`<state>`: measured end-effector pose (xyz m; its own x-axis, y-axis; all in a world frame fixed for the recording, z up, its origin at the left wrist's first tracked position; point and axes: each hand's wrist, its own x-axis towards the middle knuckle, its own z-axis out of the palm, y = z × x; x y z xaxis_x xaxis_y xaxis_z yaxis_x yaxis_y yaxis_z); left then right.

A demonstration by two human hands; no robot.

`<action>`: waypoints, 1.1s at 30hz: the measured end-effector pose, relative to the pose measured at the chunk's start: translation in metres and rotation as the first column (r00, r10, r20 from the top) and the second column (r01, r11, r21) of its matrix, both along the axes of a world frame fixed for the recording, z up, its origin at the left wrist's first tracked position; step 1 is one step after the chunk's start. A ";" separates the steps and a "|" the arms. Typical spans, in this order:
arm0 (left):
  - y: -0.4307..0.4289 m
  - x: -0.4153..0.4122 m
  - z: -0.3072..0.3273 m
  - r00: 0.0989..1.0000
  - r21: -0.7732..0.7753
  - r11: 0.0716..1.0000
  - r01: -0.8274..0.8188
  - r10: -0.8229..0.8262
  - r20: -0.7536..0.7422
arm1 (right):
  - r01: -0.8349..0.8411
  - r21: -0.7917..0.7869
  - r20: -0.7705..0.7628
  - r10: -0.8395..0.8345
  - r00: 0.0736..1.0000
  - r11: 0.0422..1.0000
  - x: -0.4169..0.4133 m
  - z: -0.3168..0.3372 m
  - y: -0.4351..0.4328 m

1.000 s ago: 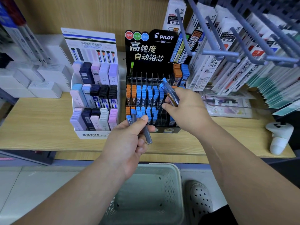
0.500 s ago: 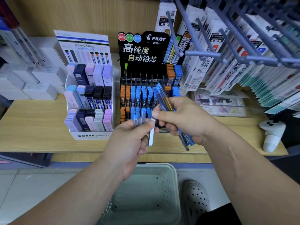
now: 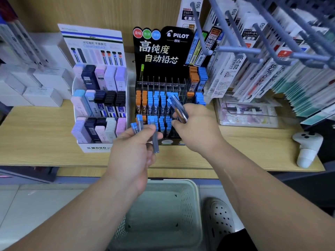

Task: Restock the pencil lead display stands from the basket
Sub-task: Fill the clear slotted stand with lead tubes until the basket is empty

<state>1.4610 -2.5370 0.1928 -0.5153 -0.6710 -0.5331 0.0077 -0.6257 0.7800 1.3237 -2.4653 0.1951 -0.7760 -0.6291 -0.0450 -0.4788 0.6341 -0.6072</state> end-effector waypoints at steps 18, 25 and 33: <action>-0.002 0.004 0.004 1.000 0.016 1.000 0.010 -0.009 -0.011 | -0.020 0.152 -0.129 0.040 0.991 0.988 -0.007 0.004 -0.001; -0.001 0.005 0.007 1.000 0.013 1.000 0.001 -0.001 -0.020 | 0.037 0.224 -0.219 0.014 0.976 0.974 -0.003 -0.001 -0.008; -0.004 0.008 0.009 0.999 0.025 1.000 -0.007 0.007 -0.032 | 0.046 0.260 -0.226 0.014 0.974 0.964 -0.006 0.001 -0.010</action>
